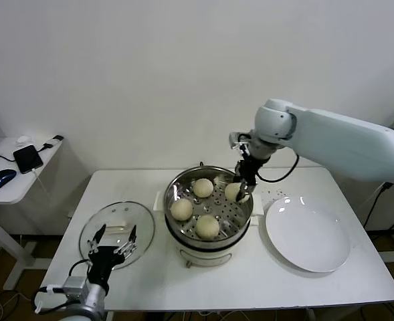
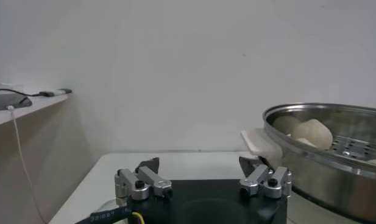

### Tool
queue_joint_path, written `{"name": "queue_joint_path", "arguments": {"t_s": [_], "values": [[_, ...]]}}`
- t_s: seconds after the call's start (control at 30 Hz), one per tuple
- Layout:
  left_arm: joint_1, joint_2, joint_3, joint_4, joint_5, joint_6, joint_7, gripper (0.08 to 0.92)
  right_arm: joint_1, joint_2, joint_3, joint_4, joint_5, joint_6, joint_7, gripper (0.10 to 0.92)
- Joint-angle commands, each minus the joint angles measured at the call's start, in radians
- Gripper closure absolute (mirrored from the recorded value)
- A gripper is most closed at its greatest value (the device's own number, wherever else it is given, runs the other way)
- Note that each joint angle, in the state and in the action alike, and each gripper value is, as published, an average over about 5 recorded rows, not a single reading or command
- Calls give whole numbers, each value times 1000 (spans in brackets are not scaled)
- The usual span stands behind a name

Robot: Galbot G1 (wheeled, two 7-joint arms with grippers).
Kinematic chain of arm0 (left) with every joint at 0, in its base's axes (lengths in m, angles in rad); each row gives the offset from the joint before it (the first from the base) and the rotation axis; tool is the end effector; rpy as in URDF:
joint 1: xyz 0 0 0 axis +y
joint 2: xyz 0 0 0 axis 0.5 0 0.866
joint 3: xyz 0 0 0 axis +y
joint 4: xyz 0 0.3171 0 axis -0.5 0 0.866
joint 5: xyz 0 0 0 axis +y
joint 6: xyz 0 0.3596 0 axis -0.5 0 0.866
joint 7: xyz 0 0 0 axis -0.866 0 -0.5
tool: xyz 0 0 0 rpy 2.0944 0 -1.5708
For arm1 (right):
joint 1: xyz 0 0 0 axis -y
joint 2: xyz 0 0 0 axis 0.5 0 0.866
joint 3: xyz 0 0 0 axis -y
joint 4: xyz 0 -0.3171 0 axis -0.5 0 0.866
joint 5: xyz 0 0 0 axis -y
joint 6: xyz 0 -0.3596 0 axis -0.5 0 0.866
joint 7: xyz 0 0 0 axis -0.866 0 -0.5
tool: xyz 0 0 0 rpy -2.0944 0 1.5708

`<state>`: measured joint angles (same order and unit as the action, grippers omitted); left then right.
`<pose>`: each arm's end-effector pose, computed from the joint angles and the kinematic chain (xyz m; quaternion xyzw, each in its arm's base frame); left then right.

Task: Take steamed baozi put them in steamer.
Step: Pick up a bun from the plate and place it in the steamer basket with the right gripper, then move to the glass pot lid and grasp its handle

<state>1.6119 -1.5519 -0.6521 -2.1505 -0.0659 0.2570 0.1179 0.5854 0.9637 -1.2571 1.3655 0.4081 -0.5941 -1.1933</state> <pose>0.1882 0.0408 -0.2605 -0.0091 -0.9929 0.0035 0.1184 0.5206 0.0601 -0.0413 0.5509 -0.5303 0.4905 0.4179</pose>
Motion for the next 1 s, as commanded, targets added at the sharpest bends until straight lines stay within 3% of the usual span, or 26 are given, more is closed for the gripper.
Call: {"name": "queue_joint_path", "arguments": {"t_s": [0.03,0.47,0.83,1.0], "values": [[-3,-1,-1,3,-2,0,-1,177,-73,104,-40,-106,-67,-38,60,505],[-10,-3,4,17,-2,0,-2,177,-115,123,-11,-137,-96,-40,80,492],[-6,-8,8,16,5,-1,-2,177,-120,79,48,-99,-87,-40,101,230],[-4,-17,15,6,10,2,-1,177,-110,-3,123,-31,-82,-40,103,204]]}}
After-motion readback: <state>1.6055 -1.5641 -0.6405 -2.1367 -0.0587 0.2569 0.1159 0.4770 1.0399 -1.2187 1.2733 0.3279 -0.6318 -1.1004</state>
